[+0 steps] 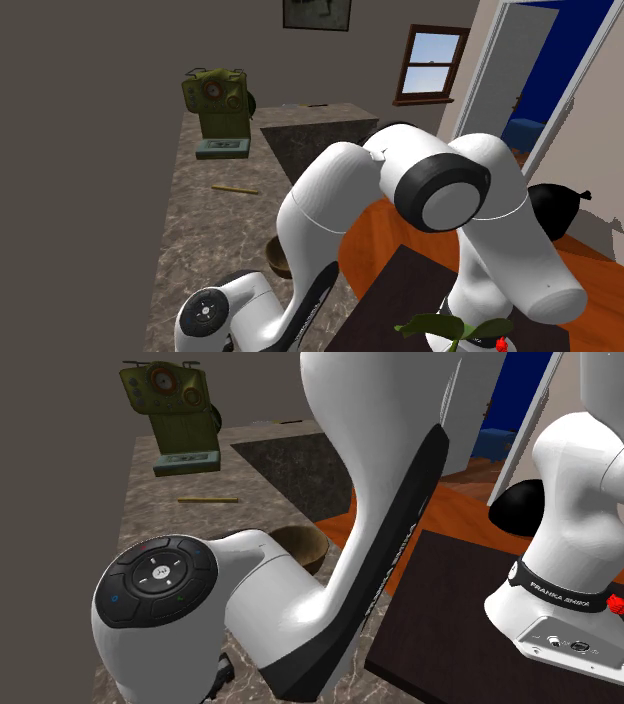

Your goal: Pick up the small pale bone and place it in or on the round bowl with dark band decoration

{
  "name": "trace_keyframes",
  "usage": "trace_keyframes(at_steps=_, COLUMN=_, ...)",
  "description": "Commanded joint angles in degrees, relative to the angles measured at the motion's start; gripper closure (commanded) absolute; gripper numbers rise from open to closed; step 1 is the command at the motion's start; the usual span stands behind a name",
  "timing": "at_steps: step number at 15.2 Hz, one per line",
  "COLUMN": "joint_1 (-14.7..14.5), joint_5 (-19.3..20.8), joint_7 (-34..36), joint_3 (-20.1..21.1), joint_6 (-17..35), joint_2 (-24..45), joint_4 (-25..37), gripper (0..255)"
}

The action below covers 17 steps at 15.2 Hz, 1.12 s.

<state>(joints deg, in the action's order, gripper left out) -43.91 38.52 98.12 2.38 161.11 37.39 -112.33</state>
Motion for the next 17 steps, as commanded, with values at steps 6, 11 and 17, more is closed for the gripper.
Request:
trace_keyframes(at_steps=6, joint_1=-0.39, joint_5=0.53, joint_7=0.60, joint_3=-0.85, joint_6=1.06, joint_2=2.93, joint_4=2.11, gripper=0)
trace_keyframes(at_steps=11, joint_1=-0.39, joint_5=0.53, joint_7=0.60, joint_3=-0.85, joint_6=1.05, joint_2=2.92, joint_4=2.11, gripper=255)
trace_keyframes(at_steps=17, joint_1=-0.38, joint_5=0.53, joint_7=0.60, joint_3=-0.85, joint_6=1.05, joint_2=2.92, joint_4=2.10, gripper=255)
